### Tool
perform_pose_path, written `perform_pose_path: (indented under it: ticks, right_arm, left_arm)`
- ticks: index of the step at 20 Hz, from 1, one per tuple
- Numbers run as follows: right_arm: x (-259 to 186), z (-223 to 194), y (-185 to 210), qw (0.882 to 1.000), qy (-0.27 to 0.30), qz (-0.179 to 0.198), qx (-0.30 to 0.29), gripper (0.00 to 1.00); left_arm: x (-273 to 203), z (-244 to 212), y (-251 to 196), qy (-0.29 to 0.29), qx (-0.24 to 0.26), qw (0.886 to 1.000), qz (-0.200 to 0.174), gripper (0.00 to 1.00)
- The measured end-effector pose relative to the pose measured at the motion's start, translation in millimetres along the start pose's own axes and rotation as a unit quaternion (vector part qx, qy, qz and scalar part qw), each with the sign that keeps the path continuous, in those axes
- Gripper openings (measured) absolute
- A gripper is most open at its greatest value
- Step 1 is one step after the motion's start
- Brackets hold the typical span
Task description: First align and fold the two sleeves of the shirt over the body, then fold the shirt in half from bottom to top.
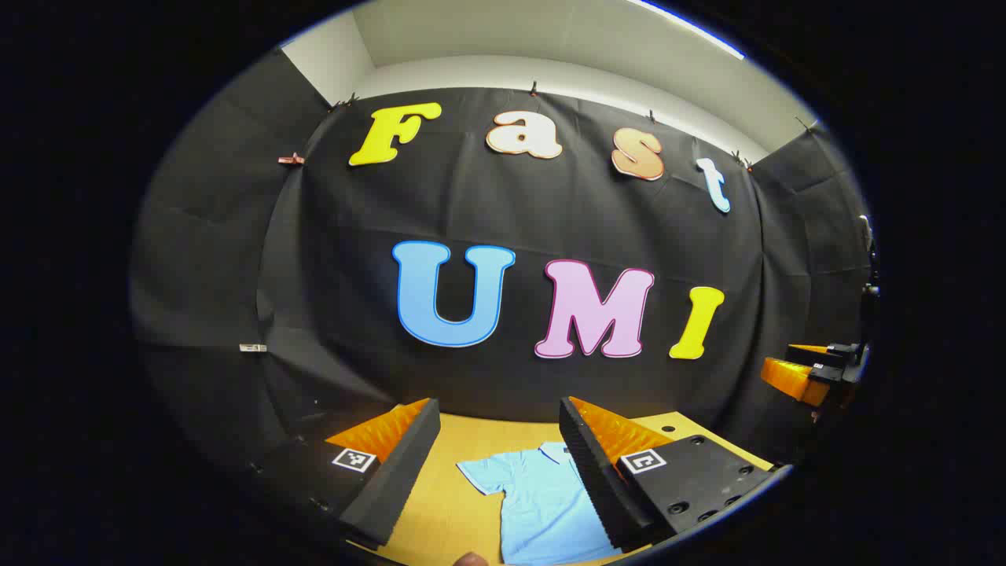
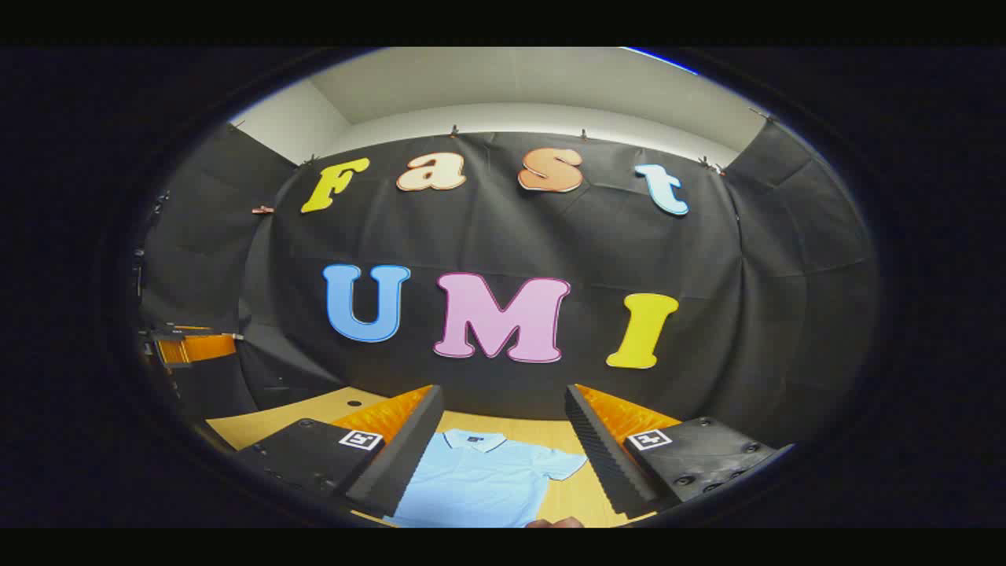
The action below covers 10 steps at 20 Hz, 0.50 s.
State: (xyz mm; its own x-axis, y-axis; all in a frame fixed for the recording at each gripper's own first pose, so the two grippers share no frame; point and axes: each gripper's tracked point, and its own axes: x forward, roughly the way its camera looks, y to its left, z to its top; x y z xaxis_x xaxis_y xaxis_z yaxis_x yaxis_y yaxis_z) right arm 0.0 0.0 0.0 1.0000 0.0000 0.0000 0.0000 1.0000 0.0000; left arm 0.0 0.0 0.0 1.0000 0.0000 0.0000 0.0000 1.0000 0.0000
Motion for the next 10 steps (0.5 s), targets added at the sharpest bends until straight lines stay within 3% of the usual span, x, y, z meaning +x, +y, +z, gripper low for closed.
perform_pose_path:
  ticks: [10]
  right_arm:
    - [1, 26, -38, 0.999, -0.008, -0.033, -0.025, 0.96]
  left_arm:
    - [5, -1, -8, 0.006, -0.022, 1.000, -0.011, 0.97]
